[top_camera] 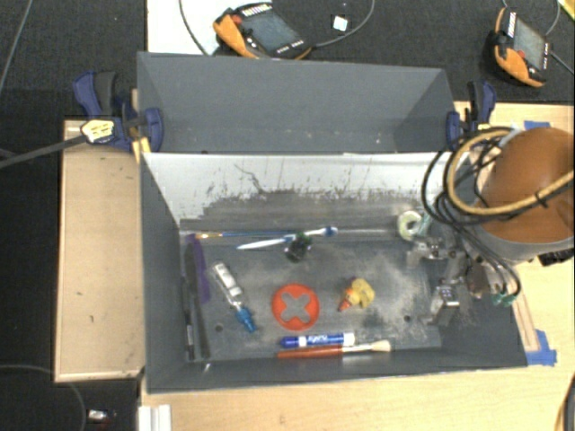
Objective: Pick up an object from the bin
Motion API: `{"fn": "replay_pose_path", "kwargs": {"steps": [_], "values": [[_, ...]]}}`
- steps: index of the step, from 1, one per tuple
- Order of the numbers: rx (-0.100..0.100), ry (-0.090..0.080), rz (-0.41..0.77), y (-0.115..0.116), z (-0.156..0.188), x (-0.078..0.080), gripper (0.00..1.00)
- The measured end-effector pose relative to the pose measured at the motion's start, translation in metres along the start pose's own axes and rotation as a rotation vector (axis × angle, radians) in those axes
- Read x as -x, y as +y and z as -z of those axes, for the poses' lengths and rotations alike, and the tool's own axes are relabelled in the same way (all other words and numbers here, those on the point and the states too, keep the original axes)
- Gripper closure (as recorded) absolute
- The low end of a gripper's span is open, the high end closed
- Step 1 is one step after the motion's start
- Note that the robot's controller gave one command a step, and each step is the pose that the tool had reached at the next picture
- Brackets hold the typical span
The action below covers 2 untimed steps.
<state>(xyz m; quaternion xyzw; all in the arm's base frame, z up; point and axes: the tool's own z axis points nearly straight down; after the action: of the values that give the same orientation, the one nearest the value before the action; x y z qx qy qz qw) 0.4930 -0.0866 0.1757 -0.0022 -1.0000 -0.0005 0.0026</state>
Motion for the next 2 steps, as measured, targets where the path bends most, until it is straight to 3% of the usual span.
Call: {"fn": "replay_pose_path", "kwargs": {"steps": [1, 2], "values": [[-0.001, -0.008, 0.007, 0.0, 0.004, 0.002, 0.0], [-0.006, -0.026, 0.38, 0.062, -0.101, -0.011, 0.0]]}}
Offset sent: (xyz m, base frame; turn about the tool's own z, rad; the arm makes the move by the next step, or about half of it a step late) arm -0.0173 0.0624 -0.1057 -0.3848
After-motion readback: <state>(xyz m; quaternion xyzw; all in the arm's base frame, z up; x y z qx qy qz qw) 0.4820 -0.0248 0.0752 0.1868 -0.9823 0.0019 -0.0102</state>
